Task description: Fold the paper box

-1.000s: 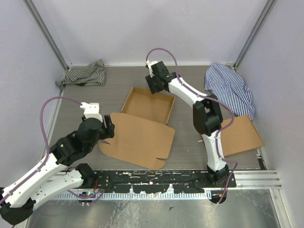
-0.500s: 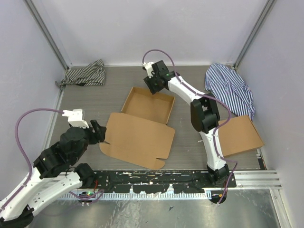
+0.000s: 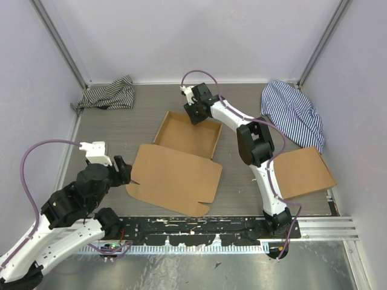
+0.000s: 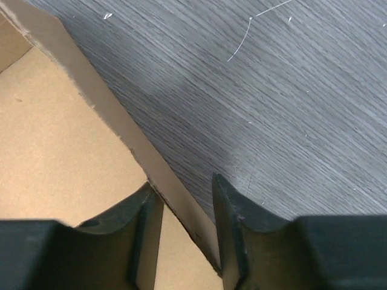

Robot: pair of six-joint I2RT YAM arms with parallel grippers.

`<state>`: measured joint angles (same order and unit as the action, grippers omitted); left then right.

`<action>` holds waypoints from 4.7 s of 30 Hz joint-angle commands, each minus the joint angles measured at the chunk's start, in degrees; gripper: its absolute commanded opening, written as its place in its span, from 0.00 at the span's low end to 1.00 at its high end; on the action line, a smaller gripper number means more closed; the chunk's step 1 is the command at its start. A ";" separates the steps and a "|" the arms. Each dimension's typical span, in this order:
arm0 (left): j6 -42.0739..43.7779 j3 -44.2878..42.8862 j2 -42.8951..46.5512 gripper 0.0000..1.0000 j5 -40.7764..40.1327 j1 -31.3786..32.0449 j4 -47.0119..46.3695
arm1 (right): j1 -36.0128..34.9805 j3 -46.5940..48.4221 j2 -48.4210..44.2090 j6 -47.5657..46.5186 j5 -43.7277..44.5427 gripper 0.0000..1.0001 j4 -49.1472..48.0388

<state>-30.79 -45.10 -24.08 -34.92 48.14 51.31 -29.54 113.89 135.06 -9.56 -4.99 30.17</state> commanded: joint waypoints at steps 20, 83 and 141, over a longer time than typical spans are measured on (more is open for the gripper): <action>0.13 1.42 7.73 0.70 -0.68 -0.09 0.78 | 9.86 -51.56 -38.43 52.18 4.93 0.01 -8.45; 0.11 1.53 6.08 0.70 0.28 -0.14 0.99 | -14.54 -30.87 -24.86 27.34 14.99 0.02 -1.91; -10.70 -3.14 -63.79 0.88 46.61 -39.18 -44.56 | 16.27 -51.68 -37.67 36.21 -13.53 0.87 -18.57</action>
<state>-40.82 -48.16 -85.76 8.86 9.15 10.55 -13.15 63.24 96.79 26.87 -13.28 16.49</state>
